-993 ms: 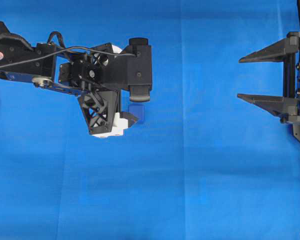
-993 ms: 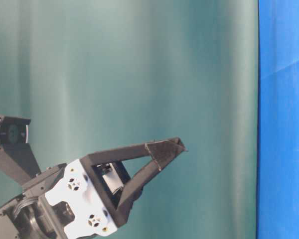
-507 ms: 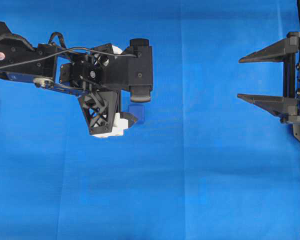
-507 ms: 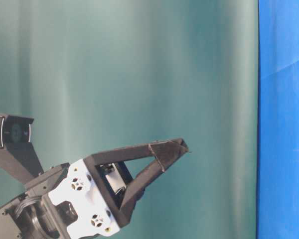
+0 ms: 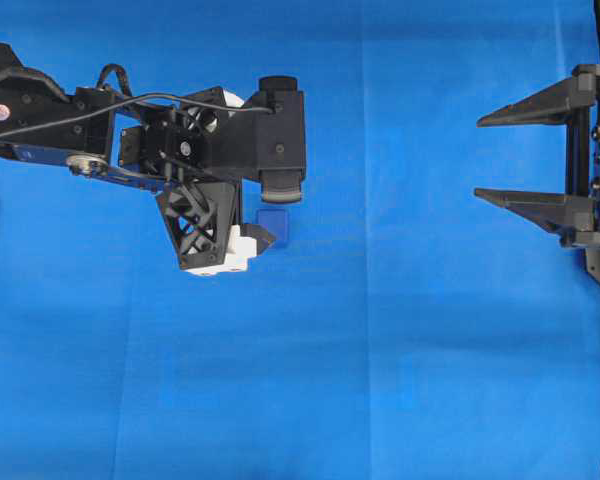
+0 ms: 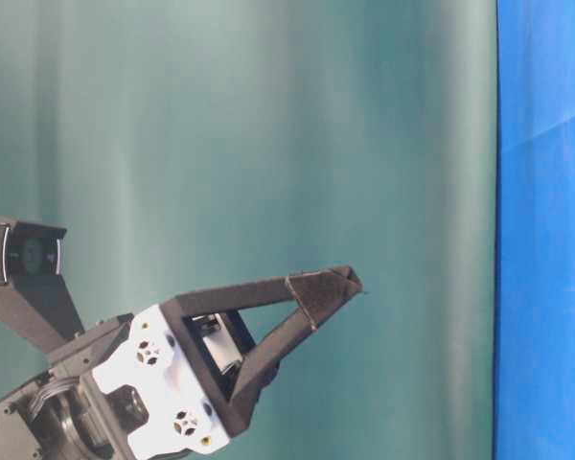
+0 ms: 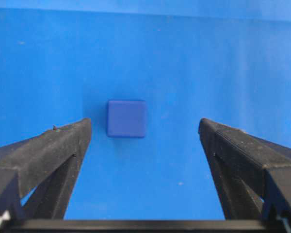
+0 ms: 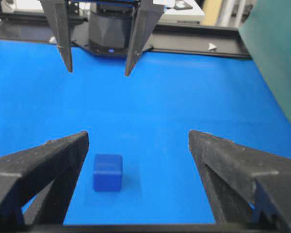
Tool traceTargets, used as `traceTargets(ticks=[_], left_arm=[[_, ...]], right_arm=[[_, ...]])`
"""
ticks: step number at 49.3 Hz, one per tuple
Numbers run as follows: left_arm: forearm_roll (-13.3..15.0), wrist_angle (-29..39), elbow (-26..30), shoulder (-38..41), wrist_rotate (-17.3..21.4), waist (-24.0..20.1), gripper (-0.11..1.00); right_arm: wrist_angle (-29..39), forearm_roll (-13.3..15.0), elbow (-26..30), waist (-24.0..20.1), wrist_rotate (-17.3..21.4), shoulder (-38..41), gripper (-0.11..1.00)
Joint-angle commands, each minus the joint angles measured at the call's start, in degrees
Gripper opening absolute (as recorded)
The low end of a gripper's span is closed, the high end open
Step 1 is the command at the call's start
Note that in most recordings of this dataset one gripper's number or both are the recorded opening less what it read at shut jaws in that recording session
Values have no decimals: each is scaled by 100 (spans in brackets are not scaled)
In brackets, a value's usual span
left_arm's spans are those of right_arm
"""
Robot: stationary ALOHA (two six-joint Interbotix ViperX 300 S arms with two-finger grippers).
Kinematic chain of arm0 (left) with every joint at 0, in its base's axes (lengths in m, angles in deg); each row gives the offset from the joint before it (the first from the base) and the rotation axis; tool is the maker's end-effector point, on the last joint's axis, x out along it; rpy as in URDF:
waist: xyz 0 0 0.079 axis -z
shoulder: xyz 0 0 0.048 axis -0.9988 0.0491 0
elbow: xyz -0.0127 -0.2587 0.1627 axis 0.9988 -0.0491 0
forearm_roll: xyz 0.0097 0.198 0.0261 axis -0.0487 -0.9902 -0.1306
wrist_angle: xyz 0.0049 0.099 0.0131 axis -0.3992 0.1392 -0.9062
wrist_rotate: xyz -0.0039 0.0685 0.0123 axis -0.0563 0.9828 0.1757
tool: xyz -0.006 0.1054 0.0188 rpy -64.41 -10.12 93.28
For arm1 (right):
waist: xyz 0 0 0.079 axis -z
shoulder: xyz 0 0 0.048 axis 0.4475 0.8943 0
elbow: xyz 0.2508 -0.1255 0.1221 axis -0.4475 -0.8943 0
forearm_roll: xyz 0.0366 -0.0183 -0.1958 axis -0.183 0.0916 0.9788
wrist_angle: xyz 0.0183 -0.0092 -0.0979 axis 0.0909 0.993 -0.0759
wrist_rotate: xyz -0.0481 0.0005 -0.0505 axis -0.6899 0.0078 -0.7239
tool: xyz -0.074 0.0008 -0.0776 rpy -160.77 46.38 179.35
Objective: Handover the blue block to the right arm after grasping it with the left arm, then place it in the designated position.
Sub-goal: 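Move the left gripper over the blue cube and lower it, then close the left gripper on the blue cube and lift it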
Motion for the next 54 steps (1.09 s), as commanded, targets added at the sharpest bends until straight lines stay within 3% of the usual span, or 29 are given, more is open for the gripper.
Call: traceTargets(ticks=[1,18,44,54], left_arm=[[-18,-62,105,-149,-9,-9,93],[-18,-431,-141,202,-18,-9,93],[-18,-1811,-844,1063,-97,-44,93],[-18,-2030,-1020,1292,-88,-105,93]], right_arm=[[-18,-18,167,9,0,26,98],[-18,-18,158,9,0,35,98],[-44,-18,132,18,0,149,98],[-44,-18,123,26,0,193,98]])
